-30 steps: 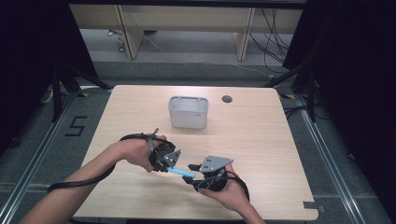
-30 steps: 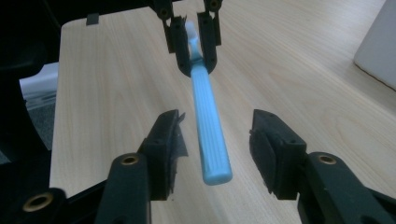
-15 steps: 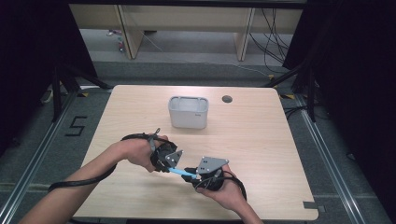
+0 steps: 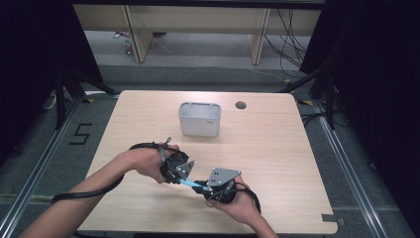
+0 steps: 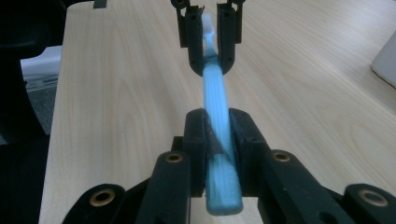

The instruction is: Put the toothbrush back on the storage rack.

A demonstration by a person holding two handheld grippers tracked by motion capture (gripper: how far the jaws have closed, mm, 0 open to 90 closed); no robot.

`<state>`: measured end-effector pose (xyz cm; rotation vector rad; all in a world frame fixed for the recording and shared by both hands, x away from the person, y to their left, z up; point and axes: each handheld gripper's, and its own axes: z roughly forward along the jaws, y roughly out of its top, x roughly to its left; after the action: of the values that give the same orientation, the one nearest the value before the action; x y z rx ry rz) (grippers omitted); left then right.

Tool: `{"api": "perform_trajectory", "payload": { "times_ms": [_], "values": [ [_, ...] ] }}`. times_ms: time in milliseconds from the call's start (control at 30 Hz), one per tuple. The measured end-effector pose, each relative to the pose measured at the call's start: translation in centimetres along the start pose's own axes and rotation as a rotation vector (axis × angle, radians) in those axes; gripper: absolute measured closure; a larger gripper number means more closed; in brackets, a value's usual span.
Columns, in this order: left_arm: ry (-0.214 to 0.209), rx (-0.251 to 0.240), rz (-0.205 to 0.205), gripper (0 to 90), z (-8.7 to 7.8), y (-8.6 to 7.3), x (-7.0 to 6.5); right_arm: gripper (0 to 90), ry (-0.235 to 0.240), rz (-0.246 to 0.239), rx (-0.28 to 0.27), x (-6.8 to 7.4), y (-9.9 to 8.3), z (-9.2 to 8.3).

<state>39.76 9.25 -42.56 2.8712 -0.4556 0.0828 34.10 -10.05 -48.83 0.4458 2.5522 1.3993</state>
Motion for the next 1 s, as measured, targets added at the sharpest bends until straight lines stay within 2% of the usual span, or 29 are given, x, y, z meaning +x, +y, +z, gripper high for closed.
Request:
{"api": "perform_trajectory", "payload": {
  "times_ms": [100,133,167,200,267,333,367,433,467,500,533,567,600,633,667,700,733,767,800,833,867,933,967,1000],
  "values": [
    [0.030,-0.036,-0.016,75.2,-0.2,-0.2,0.0,78.7,-0.020,-0.017,-0.005,0.0,0.0,0.0],
    [0.046,-0.049,-0.019,73.8,-0.3,-0.3,-0.1,78.7,-0.019,-0.011,0.000,0.0,-0.1,0.0],
    [0.083,-0.072,-0.037,69.0,-0.6,-0.5,-0.2,78.6,-0.031,0.021,0.016,0.2,-0.2,-0.2],
    [0.083,-0.072,-0.037,66.7,-0.6,-0.5,-0.2,78.6,-0.031,0.021,0.016,0.2,-0.2,-0.2],
    [0.123,-0.109,-0.061,65.1,-1.0,-0.8,-0.3,78.7,-0.050,-0.014,0.013,-0.1,-0.4,-0.2],
    [0.163,-0.139,-0.080,62.4,-1.5,-1.1,-0.5,78.7,-0.052,-0.002,0.018,-0.2,-0.5,-0.2],
    [0.181,-0.160,-0.095,61.0,-1.8,-1.3,-0.6,78.7,-0.065,0.026,0.020,-0.1,-0.6,-0.3],
    [0.221,-0.186,-0.109,59.0,-2.2,-1.6,-0.8,78.6,-0.080,0.022,0.015,-0.4,-0.7,-0.4],
    [0.255,-0.224,-0.134,56.9,-2.5,-2.0,-1.1,78.7,-0.101,0.010,0.008,-0.6,-0.7,-0.6],
    [0.269,-0.246,-0.150,55.6,-2.6,-2.1,-1.2,78.7,-0.102,0.025,0.004,-0.7,-0.8,-0.7],
    [0.269,-0.246,-0.150,55.4,-2.6,-2.1,-1.2,78.7,-0.102,0.025,0.004,-0.7,-0.8,-0.7],
    [0.293,-0.284,-0.161,54.4,-2.7,-2.4,-1.6,78.7,-0.120,0.040,0.002,-0.8,-1.0,-0.8],
    [0.307,-0.289,-0.162,52.9,-2.7,-2.5,-1.7,78.7,-0.122,0.042,-0.001,-0.9,-1.0,-0.9],
    [0.307,-0.289,-0.162,51.8,-2.7,-2.5,-1.7,78.7,-0.122,0.042,-0.001,-0.9,-1.0,-0.9],
    [0.316,-0.310,-0.179,51.8,-2.7,-2.7,-1.9,78.7,-0.128,0.034,0.003,-1.0,-1.0,-1.0],
    [0.327,-0.322,-0.193,51.2,-2.6,-2.8,-2.1,78.7,-0.135,0.062,-0.002,-0.8,-1.1,-1.0],
    [0.339,-0.338,-0.220,49.1,-2.6,-3.1,-2.4,78.7,-0.150,0.040,-0.010,-1.1,-1.1,-1.1],
    [0.339,-0.338,-0.220,48.5,-2.6,-3.1,-2.4,78.7,-0.150,0.040,-0.010,-1.1,-1.1,-1.1],
    [0.349,-0.345,-0.229,47.7,-2.5,-3.3,-2.5,78.7,-0.157,0.048,-0.006,-1.1,-1.2,-1.2],
    [0.357,-0.370,-0.262,46.6,-2.4,-3.5,-2.7,78.7,-0.167,0.047,-0.010,-1.2,-1.3,-1.3],
    [0.357,-0.370,-0.262,45.6,-2.4,-3.5,-2.7,78.7,-0.167,0.084,-0.007,-1.0,-1.3,-1.3],
    [0.364,-0.388,-0.286,44.6,-2.3,-3.7,-3.0,78.7,-0.175,0.083,-0.012,-1.1,-1.4,-1.4],
    [0.372,-0.411,-0.311,43.6,-2.2,-4.0,-3.3,78.7,-0.183,0.075,-0.029,-1.3,-1.5,-1.4],
    [0.372,-0.411,-0.311,43.2,-2.2,-4.0,-3.3,78.7,-0.188,0.082,-0.030,-1.4,-1.6,-1.6]
  ]
}}
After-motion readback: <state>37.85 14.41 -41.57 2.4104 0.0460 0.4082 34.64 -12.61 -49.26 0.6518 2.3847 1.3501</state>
